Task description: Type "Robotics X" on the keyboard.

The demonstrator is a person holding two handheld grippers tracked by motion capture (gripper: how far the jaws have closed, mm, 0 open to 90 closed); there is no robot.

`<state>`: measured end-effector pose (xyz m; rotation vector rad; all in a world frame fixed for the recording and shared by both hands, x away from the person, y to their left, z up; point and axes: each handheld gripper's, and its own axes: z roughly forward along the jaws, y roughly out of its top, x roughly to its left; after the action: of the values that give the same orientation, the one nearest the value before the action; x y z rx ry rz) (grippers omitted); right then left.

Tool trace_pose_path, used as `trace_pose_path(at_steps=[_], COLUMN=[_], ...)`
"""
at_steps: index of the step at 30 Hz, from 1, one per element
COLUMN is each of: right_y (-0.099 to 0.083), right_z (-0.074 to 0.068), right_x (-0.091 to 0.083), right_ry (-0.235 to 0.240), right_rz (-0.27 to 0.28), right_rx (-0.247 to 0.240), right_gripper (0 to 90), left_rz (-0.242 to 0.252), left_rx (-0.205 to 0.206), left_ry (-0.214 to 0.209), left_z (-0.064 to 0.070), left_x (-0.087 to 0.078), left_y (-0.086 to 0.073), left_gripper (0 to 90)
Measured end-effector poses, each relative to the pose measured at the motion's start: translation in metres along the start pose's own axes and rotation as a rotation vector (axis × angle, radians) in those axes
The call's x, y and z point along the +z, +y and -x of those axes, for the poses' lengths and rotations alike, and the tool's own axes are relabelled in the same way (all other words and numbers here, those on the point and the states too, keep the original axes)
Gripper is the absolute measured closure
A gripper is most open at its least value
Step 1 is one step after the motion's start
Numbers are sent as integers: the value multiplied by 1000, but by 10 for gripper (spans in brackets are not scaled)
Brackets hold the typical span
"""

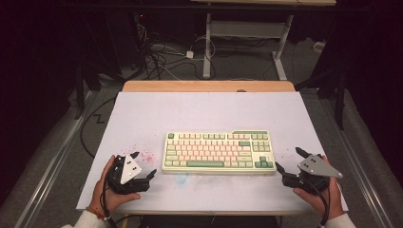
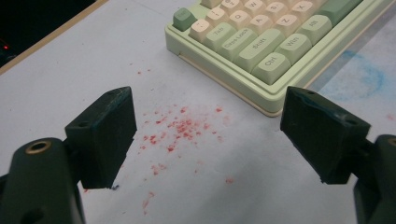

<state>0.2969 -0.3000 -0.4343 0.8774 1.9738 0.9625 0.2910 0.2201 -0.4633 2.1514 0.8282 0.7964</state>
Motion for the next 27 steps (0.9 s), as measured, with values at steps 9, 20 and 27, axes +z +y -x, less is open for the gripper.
trace_pose_path(at_steps=[9, 20, 27], right_y=[9, 36, 49], right_z=[4, -9, -26], right_x=[-6, 10, 29], right_ry=[109, 229, 295], right_rz=[47, -10, -43], right_rx=[22, 4, -27], right_gripper=[347, 885, 900], left_rz=[-20, -18, -11], left_rx=[-9, -31, -53], left_ry=[1, -19, -52], left_z=[-1, -3, 0], left_x=[2, 4, 4], left_y=[2, 7, 15], left_gripper=[180, 193, 218])
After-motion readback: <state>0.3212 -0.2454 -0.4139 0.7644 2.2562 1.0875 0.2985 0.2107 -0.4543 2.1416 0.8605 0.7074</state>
